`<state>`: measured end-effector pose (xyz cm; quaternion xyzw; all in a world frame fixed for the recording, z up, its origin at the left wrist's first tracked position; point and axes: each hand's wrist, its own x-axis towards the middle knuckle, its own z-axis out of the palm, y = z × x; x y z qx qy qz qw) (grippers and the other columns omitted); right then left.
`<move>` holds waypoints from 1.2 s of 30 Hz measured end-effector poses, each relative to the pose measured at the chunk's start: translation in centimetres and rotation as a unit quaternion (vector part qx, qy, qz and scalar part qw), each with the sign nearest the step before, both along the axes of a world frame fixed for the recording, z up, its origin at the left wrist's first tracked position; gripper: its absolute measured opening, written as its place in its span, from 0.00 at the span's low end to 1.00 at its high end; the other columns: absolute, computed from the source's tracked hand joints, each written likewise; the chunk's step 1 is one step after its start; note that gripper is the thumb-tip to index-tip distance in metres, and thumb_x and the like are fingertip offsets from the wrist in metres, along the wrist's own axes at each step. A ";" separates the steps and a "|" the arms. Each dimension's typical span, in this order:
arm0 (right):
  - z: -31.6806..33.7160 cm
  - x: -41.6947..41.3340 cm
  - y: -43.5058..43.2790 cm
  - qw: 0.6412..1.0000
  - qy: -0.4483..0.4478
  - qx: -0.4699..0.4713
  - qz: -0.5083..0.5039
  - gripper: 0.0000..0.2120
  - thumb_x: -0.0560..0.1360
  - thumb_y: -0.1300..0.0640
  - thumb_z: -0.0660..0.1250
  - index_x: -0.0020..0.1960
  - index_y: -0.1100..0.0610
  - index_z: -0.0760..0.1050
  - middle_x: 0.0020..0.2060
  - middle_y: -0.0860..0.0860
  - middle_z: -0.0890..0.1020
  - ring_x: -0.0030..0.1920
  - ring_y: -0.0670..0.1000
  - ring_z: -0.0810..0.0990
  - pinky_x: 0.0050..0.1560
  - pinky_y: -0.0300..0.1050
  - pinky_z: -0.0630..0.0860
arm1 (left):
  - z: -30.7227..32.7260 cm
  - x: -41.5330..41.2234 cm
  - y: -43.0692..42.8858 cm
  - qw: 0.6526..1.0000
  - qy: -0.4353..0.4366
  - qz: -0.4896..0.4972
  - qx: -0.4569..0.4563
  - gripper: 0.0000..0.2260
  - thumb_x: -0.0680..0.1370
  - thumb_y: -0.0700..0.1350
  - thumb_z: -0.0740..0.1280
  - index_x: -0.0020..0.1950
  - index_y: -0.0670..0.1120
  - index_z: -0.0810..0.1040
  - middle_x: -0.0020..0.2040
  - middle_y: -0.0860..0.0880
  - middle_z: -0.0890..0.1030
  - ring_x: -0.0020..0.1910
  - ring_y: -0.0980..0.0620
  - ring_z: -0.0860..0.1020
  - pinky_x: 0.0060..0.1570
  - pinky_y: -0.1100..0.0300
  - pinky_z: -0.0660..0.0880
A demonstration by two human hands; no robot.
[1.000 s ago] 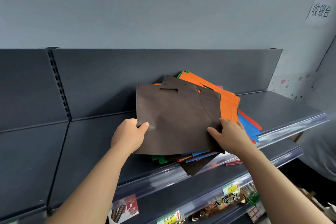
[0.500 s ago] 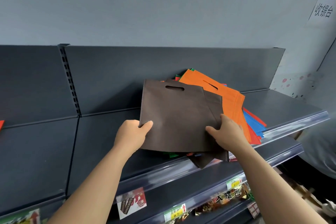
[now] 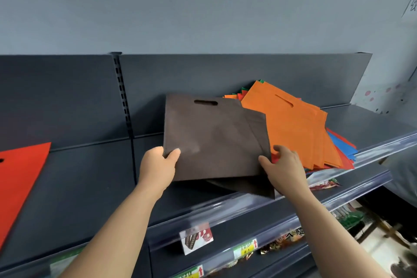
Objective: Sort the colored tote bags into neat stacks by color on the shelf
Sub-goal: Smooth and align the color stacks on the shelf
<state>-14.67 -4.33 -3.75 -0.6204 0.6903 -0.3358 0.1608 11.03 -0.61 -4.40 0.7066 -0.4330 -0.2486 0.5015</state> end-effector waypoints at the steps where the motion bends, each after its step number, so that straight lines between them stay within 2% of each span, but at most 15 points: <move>1: -0.3 1.0 0.5 1.000 -0.014 0.006 0.009 0.25 0.74 0.48 0.66 0.67 0.58 0.68 0.59 0.54 0.75 0.58 0.55 0.73 0.53 0.47 0.69 | -0.3 0.8 0.4 1.000 0.001 0.007 -0.003 0.17 0.78 0.48 0.64 0.48 0.32 0.75 0.37 0.42 0.74 0.33 0.49 0.69 0.32 0.58 0.64; 5: -0.7 5.0 1.7 0.996 -0.084 0.003 0.037 0.25 0.74 0.52 0.68 0.67 0.59 0.69 0.58 0.55 0.78 0.58 0.54 0.76 0.54 0.45 0.71 | -1.0 4.2 3.1 1.000 -0.005 0.015 -0.001 0.17 0.78 0.49 0.65 0.46 0.33 0.76 0.38 0.37 0.77 0.33 0.48 0.70 0.34 0.57 0.65; 8: -0.9 8.6 2.5 0.993 -0.092 -0.003 0.068 0.27 0.74 0.57 0.69 0.71 0.57 0.67 0.60 0.54 0.77 0.53 0.51 0.76 0.52 0.42 0.69 | -1.0 7.0 5.8 0.998 -0.063 0.023 0.009 0.19 0.77 0.50 0.66 0.36 0.35 0.72 0.30 0.44 0.72 0.28 0.50 0.67 0.29 0.60 0.61; 10: -1.3 11.2 3.1 0.991 -0.088 -0.005 0.100 0.26 0.74 0.60 0.68 0.70 0.55 0.68 0.60 0.53 0.77 0.56 0.50 0.76 0.54 0.41 0.70 | -1.3 9.2 7.5 0.993 -0.103 0.039 0.031 0.21 0.76 0.51 0.67 0.30 0.42 0.63 0.27 0.47 0.65 0.27 0.51 0.63 0.28 0.59 0.57; 11: -1.5 12.5 3.4 0.990 -0.085 -0.002 0.117 0.25 0.74 0.61 0.68 0.70 0.54 0.68 0.61 0.53 0.77 0.59 0.50 0.75 0.57 0.42 0.70 | -1.7 10.4 8.2 0.991 -0.116 0.044 0.045 0.22 0.76 0.52 0.68 0.31 0.43 0.61 0.27 0.48 0.65 0.27 0.51 0.62 0.28 0.58 0.56; 13: -2.1 14.9 4.0 0.986 -0.077 0.008 0.146 0.24 0.74 0.63 0.67 0.69 0.54 0.69 0.63 0.52 0.76 0.64 0.49 0.73 0.61 0.41 0.68 | -2.4 12.7 9.4 0.990 -0.118 0.045 0.068 0.15 0.75 0.51 0.68 0.35 0.44 0.69 0.32 0.51 0.73 0.31 0.52 0.70 0.29 0.59 0.62; 15: -2.5 17.1 4.3 0.982 -0.078 0.020 0.169 0.25 0.74 0.65 0.66 0.70 0.54 0.69 0.64 0.51 0.76 0.65 0.50 0.73 0.64 0.43 0.69 | -2.9 14.7 10.4 0.990 -0.107 0.049 0.074 0.07 0.74 0.49 0.69 0.47 0.46 0.76 0.43 0.51 0.79 0.41 0.52 0.77 0.35 0.58 0.69; 17: -2.5 18.8 4.5 0.978 -0.080 0.035 0.189 0.27 0.73 0.66 0.66 0.71 0.56 0.67 0.65 0.52 0.75 0.64 0.51 0.74 0.64 0.46 0.71 | -3.1 16.7 11.1 0.988 -0.121 0.061 0.079 0.07 0.74 0.45 0.69 0.50 0.46 0.76 0.45 0.49 0.81 0.43 0.49 0.78 0.39 0.56 0.73; 21: -2.2 21.7 4.7 0.975 -0.034 0.102 0.196 0.28 0.73 0.62 0.66 0.71 0.59 0.64 0.65 0.55 0.74 0.58 0.56 0.77 0.51 0.42 0.73 | -3.3 19.7 12.5 0.967 -0.199 0.093 0.129 0.09 0.74 0.48 0.70 0.49 0.45 0.76 0.46 0.48 0.80 0.45 0.46 0.78 0.43 0.54 0.74; 24: -2.4 23.6 4.6 0.972 -0.025 0.117 0.200 0.13 0.72 0.59 0.67 0.56 0.59 0.73 0.52 0.56 0.80 0.47 0.55 0.79 0.48 0.48 0.78 | -3.4 20.8 13.4 0.952 -0.238 0.095 0.166 0.10 0.75 0.51 0.68 0.48 0.45 0.74 0.47 0.49 0.79 0.46 0.46 0.77 0.40 0.56 0.71; 25: -2.5 24.1 4.6 0.972 -0.024 0.116 0.201 0.12 0.72 0.57 0.68 0.54 0.59 0.74 0.50 0.55 0.81 0.46 0.54 0.79 0.49 0.50 0.78 | -3.3 21.0 13.7 0.947 -0.251 0.095 0.175 0.10 0.75 0.51 0.68 0.47 0.45 0.74 0.48 0.48 0.79 0.46 0.45 0.77 0.40 0.56 0.71; 28: -2.5 25.4 4.7 0.967 -0.015 0.121 0.224 0.21 0.73 0.57 0.70 0.64 0.60 0.72 0.57 0.54 0.79 0.54 0.55 0.78 0.55 0.49 0.77 | -3.0 21.8 14.4 0.938 -0.269 0.106 0.194 0.14 0.75 0.53 0.67 0.53 0.44 0.75 0.51 0.48 0.79 0.49 0.45 0.77 0.44 0.56 0.73; 31: -2.3 26.3 5.0 0.958 -0.001 0.126 0.257 0.31 0.74 0.61 0.69 0.74 0.57 0.62 0.69 0.53 0.71 0.65 0.55 0.72 0.62 0.48 0.71 | -3.0 22.8 15.1 0.932 -0.270 0.108 0.215 0.15 0.75 0.55 0.68 0.53 0.46 0.75 0.51 0.48 0.80 0.49 0.45 0.78 0.45 0.55 0.74; 34: -2.0 26.6 5.1 0.954 0.005 0.127 0.273 0.32 0.74 0.63 0.68 0.75 0.56 0.60 0.70 0.52 0.69 0.67 0.54 0.71 0.63 0.46 0.71 | -2.9 23.0 15.3 0.932 -0.272 0.111 0.214 0.14 0.74 0.56 0.68 0.49 0.47 0.76 0.49 0.49 0.81 0.46 0.45 0.78 0.43 0.55 0.75; 36: -2.0 26.4 5.1 0.956 0.004 0.122 0.266 0.31 0.73 0.63 0.68 0.73 0.57 0.62 0.68 0.53 0.72 0.64 0.55 0.74 0.60 0.44 0.73 | -2.7 22.7 15.2 0.930 -0.279 0.113 0.211 0.16 0.74 0.54 0.69 0.55 0.45 0.74 0.52 0.49 0.79 0.50 0.45 0.78 0.43 0.56 0.72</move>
